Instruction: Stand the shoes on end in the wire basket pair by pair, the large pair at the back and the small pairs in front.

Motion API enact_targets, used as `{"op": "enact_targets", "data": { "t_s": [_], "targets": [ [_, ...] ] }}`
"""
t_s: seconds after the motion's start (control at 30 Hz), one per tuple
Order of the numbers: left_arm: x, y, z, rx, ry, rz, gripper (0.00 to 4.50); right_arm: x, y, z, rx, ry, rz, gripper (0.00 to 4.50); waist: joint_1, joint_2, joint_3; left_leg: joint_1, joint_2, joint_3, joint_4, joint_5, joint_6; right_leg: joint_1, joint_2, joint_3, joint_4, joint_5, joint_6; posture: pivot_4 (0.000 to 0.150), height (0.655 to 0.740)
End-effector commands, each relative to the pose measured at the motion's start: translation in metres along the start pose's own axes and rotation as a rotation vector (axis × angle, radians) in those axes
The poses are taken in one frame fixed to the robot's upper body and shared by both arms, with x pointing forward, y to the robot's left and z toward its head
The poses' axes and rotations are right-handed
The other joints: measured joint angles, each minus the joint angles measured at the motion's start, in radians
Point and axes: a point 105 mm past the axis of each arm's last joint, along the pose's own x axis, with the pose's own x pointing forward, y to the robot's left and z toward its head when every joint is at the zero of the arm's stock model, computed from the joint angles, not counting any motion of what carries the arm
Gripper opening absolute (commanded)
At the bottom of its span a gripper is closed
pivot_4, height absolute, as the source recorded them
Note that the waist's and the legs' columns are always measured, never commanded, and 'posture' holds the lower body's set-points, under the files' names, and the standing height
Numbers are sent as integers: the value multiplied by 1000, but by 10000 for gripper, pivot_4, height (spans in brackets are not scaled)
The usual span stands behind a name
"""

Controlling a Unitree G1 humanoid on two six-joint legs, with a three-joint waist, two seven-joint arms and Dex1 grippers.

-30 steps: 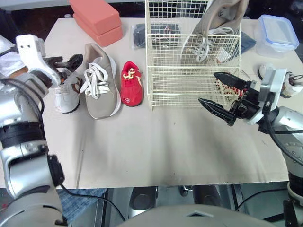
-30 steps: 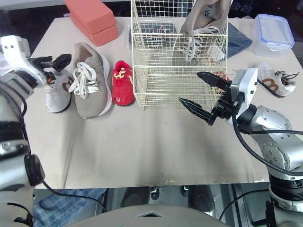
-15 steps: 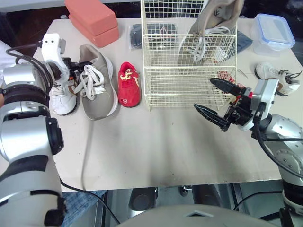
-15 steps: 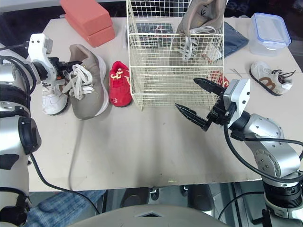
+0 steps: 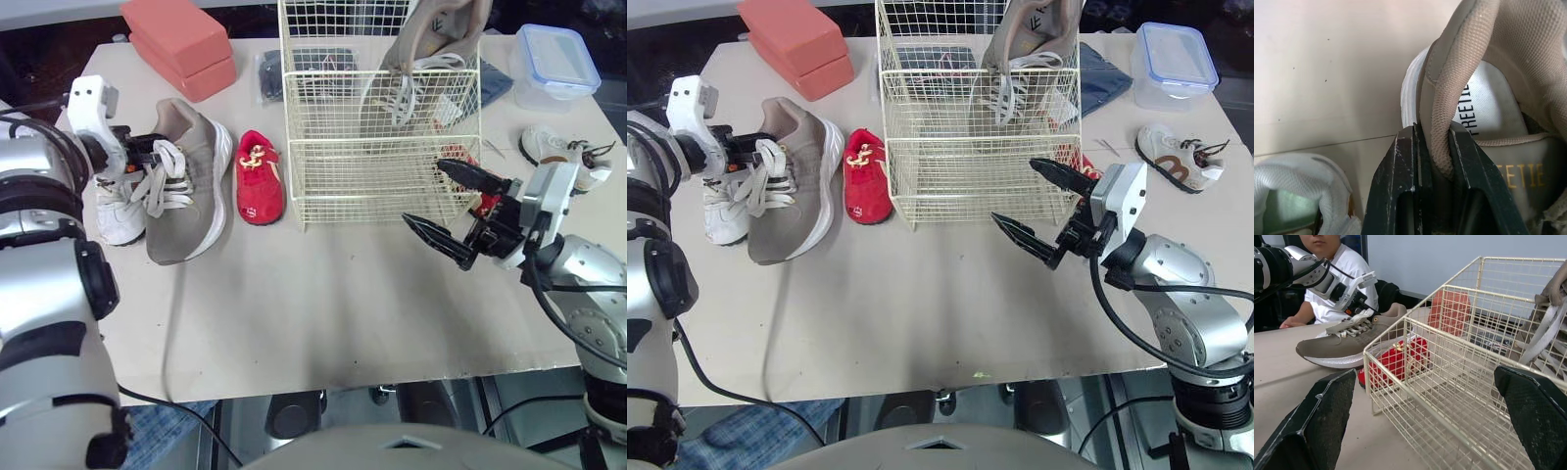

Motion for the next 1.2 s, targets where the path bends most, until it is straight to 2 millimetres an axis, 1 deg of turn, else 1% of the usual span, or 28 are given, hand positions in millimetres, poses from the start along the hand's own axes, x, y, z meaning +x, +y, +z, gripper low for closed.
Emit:
{"op": "enact_targets", "data": {
  "t_s": [0.03, 0.1, 0.23, 0.33, 0.47, 0.53, 0.63, 0.7, 0.87, 1.0, 1.1, 1.2],
  "targets": [
    [-33, 3, 50, -10, -221, -28, 1448, 1, 1, 12, -19, -38, 30, 45000, 3, -3, 2, 0, 0, -1, 0, 0, 0, 0, 0, 0, 0, 1, -1, 1500, 6860],
    [-52, -4, 75, 7, -360, -87, 1448, 3, 0, 13, -6, -48, 41, 45000, 6, -5, 3, -2, 0, -3, 0, 0, 0, 0, -1, 0, 0, 1, -2, 1500, 6860],
    [-84, -21, 106, 40, -572, -173, 1448, 6, -4, 19, 12, -76, 56, 45000, 12, -6, 3, -4, 0, -4, 2, 0, 0, 0, -3, -1, -1, 1, -2, 1500, 6860],
    [-106, -48, 125, 75, -728, -258, 1448, 10, -8, 25, 20, -101, 61, 45000, 18, -6, 3, -4, -1, -4, 2, 0, 0, 0, -8, -1, 0, 1, -2, 1500, 6860],
    [-124, -85, 141, 117, -897, -332, 1448, 13, -13, 32, 26, -132, 58, 45000, 29, -6, 3, -4, -1, -5, 4, 0, 0, 1, -8, -2, 1, 1, -2, 1500, 6860],
    [-127, -99, 149, 106, -964, -347, 1448, 13, -16, 35, 24, -145, 49, 45000, 31, -6, 3, -4, -1, -5, 5, 0, 0, 2, -8, -3, 2, 1, -2, 1500, 6860],
    [-126, -117, 161, 64, -1046, -352, 1448, 12, -19, 40, 20, -161, 22, 45000, 34, -6, 3, -3, -1, -5, 6, 0, 0, 3, -7, -2, 3, 1, -2, 1500, 6860],
    [-124, -125, 164, 46, -1068, -342, 1448, 11, -20, 42, 16, -165, 12, 45000, 33, -6, 3, -4, -1, -6, 9, 0, 0, 4, -7, -3, 3, 1, -2, 1500, 6860],
    [-114, -160, 175, -25, -1125, -422, 1448, 9, -24, 51, 20, -200, -36, 45000, 32, -6, 3, -4, -1, -6, 9, 0, 0, 4, -7, -3, 3, 1, -2, 1500, 6860],
    [-108, -179, 180, -49, -1169, -435, 1448, 9, -25, 56, 22, -220, -57, 45000, 32, -6, 3, -4, -1, -6, 9, 0, 0, 4, -7, -3, 3, 1, -2, 1500, 6860],
    [-109, -197, 185, -49, -1237, -460, 1448, 12, -28, 63, 29, -257, -83, 45000, 31, -6, 3, -4, -1, -6, 9, 0, 0, 3, -7, -3, 3, 1, -2, 1500, 6860],
    [-113, -208, 191, -104, -1335, -458, 1448, 12, -32, 64, 21, -262, -104, 45000, 32, -6, 3, -4, -1, -5, 9, 0, 0, 3, -5, -3, 3, 1, -2, 1500, 6860]
  ]
}}
